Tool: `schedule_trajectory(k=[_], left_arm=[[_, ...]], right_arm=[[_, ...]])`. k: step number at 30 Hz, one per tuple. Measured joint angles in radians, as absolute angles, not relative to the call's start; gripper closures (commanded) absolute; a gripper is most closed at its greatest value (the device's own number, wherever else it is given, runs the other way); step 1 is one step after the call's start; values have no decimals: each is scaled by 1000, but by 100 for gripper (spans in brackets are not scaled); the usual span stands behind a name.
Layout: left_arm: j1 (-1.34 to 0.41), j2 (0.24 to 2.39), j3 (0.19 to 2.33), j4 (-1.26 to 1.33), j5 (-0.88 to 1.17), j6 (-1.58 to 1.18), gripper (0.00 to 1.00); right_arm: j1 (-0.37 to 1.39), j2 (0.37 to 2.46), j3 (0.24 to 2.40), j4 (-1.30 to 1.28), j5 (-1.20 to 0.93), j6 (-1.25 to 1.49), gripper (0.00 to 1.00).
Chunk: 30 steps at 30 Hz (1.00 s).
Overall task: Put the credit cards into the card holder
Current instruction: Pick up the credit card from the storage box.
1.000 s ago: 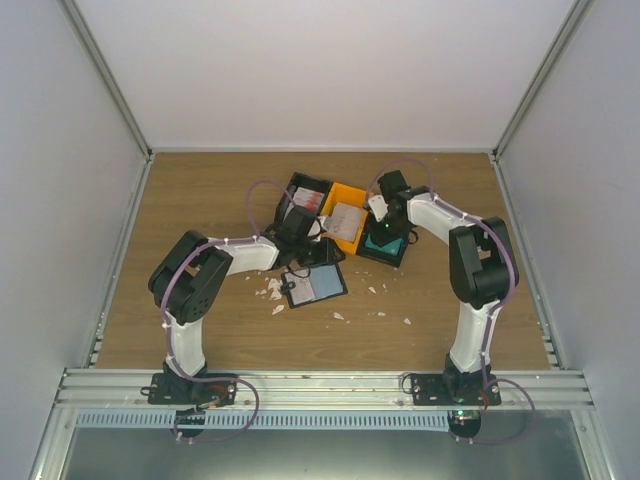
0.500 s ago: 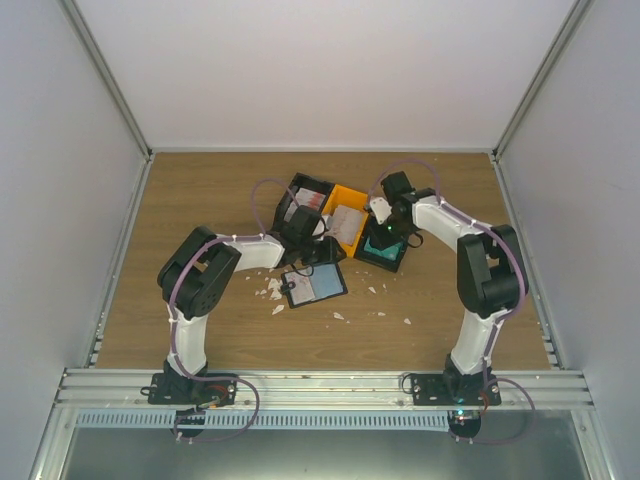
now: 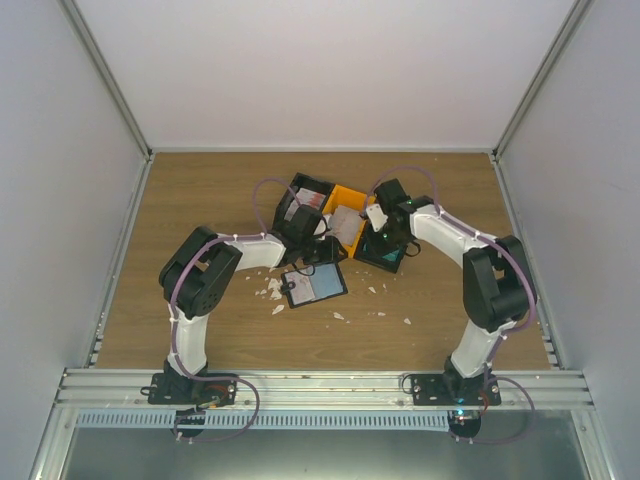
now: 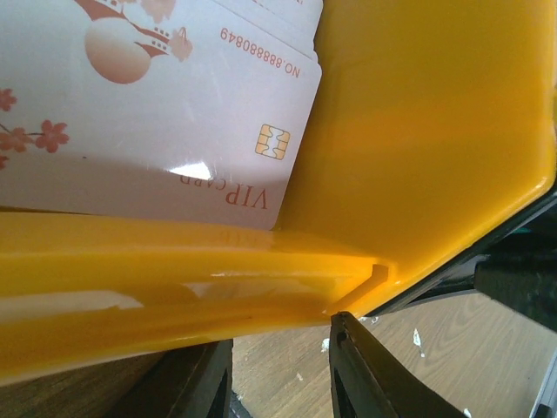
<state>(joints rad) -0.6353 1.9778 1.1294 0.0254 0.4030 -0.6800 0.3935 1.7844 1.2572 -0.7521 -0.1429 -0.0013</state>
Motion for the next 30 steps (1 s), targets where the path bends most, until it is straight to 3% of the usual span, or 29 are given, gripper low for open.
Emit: schedule_trajectory(k=[8,17,30], left_arm=[[-635,1978,1129,25,404,-680,68],[-635,1978,1129,26,404,-679,68],[-635,1978,1129,26,408,-675,69]], right_arm=[[410,1747,1221,-766,-175,25,58],[410,1724,1217,-733,-162,70,43],[403,1746,1174,-677,-162,63,43]])
